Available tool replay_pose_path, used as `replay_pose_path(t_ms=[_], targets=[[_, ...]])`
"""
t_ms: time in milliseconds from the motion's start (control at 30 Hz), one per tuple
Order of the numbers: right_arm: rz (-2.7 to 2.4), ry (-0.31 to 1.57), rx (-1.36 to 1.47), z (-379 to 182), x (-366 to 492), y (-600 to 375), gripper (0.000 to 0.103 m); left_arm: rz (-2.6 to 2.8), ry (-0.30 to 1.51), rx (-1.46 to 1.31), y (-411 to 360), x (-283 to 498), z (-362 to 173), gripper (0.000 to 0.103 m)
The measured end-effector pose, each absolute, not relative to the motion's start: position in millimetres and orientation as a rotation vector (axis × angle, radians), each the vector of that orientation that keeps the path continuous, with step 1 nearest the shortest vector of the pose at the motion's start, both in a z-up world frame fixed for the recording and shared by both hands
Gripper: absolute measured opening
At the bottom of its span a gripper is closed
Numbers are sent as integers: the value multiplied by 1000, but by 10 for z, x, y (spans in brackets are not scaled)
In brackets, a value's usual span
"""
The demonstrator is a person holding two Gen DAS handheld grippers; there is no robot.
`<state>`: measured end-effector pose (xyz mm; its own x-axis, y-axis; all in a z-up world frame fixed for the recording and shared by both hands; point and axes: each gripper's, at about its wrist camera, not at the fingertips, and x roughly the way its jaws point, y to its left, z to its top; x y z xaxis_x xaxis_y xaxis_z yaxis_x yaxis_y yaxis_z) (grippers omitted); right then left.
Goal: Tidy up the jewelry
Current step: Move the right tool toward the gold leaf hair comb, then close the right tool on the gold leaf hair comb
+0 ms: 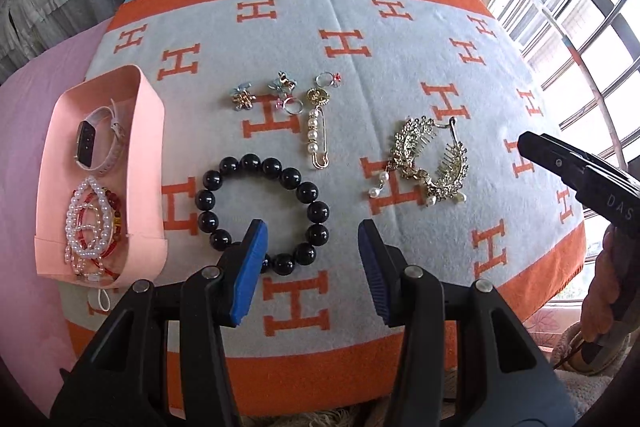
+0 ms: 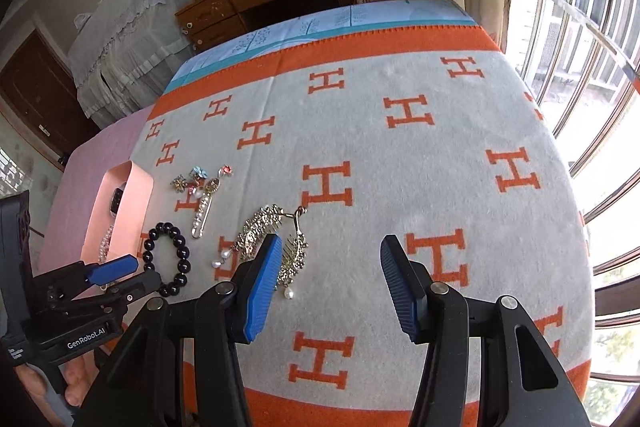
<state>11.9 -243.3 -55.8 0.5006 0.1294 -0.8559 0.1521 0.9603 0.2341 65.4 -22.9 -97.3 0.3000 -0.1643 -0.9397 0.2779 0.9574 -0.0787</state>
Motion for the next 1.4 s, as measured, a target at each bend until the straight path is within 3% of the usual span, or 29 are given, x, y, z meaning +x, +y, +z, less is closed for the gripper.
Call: replay_pose_path(t_ms=[333,400,467,567,967,1100,1400], targets=[[19,1113,308,-935,174,-2475,52,-227,1277,209,-448,720,-1259,43],[19,1119,305,-975,189,-2481,52,-220,1280,241,-503,730,-1287,37],[15,1122,301,-993,203,-2490,52,-219,1295,269,-556,743,-1336,22],[16,1129,300,-1020,216,-2501,52,-223,1278,314,-625,736,-1352,13],[79,1119,308,-1044,282,-2399,52,-266,1162,226,-500,653,-1080,12],[138,1099,306,-1064,358,-2298,40,-287,1155,211,-460,609,-1033,12],[159,1104,314,-1189,593,-2255,32,-313,1154,172,-372,608,-1046,12]])
